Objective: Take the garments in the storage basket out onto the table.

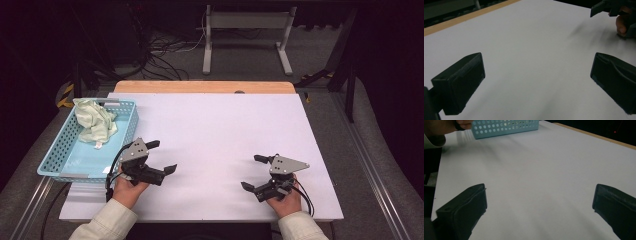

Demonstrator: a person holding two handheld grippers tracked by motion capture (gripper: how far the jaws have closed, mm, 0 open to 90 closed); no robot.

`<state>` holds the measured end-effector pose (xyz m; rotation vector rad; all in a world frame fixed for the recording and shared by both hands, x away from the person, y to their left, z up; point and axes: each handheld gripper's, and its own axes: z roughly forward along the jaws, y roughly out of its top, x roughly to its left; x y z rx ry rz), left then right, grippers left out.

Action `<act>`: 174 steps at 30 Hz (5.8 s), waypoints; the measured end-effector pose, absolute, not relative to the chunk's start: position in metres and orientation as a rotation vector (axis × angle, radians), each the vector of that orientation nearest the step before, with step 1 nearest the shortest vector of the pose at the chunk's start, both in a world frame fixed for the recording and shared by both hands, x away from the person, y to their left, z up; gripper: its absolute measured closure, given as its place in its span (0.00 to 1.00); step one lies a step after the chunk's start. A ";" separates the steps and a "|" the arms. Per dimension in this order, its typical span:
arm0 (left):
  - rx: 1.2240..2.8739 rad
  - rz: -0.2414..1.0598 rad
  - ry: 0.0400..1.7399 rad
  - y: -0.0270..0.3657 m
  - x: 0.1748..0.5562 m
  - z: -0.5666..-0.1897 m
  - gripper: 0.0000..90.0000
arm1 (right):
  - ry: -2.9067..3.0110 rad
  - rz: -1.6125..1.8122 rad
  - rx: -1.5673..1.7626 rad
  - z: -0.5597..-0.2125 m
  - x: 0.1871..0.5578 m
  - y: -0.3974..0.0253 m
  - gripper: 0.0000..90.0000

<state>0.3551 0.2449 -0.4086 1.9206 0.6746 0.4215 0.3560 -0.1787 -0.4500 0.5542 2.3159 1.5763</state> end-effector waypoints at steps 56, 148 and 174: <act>1.941 0.514 0.836 0.305 0.407 -0.340 0.00 | 2.320 1.553 0.585 -0.452 0.355 -0.180 0.00; 1.972 0.609 1.639 0.425 0.498 -0.381 0.03 | 2.359 1.549 0.549 -0.453 0.355 -0.176 0.00; 2.028 0.429 1.794 0.436 0.506 -0.407 0.09 | 2.371 1.549 0.539 -0.454 0.355 -0.176 0.00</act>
